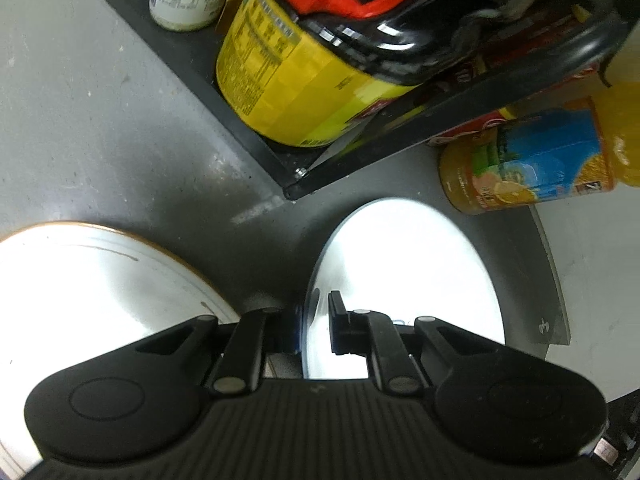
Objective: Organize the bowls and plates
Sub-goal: 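Lift the 'Sweet' plate with both grippers and carry it over the flower-pattern plate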
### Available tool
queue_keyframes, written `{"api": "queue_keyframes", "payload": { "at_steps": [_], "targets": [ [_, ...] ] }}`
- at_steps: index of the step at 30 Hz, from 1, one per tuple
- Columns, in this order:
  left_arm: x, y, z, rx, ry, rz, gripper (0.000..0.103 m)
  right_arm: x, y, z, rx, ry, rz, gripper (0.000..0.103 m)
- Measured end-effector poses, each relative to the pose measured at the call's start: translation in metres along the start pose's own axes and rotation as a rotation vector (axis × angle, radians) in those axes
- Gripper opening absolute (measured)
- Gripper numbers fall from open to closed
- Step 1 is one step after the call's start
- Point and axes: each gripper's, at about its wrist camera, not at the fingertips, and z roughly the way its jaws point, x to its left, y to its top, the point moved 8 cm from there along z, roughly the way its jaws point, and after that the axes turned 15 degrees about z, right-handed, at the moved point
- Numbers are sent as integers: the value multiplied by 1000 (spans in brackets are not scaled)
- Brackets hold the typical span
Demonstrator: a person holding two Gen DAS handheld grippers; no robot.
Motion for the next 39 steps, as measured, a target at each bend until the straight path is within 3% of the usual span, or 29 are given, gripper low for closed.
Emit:
{"api": "queue_keyframes", "payload": {
  "at_steps": [17,39],
  "targets": [
    [-4,1,-38,-35,-35,62,7,28,-20,-27,-59,31,-8,6],
    [56,-25,-110,-15,-23,170,7,72,-121,-42,-102,28,36,6]
  ]
}}
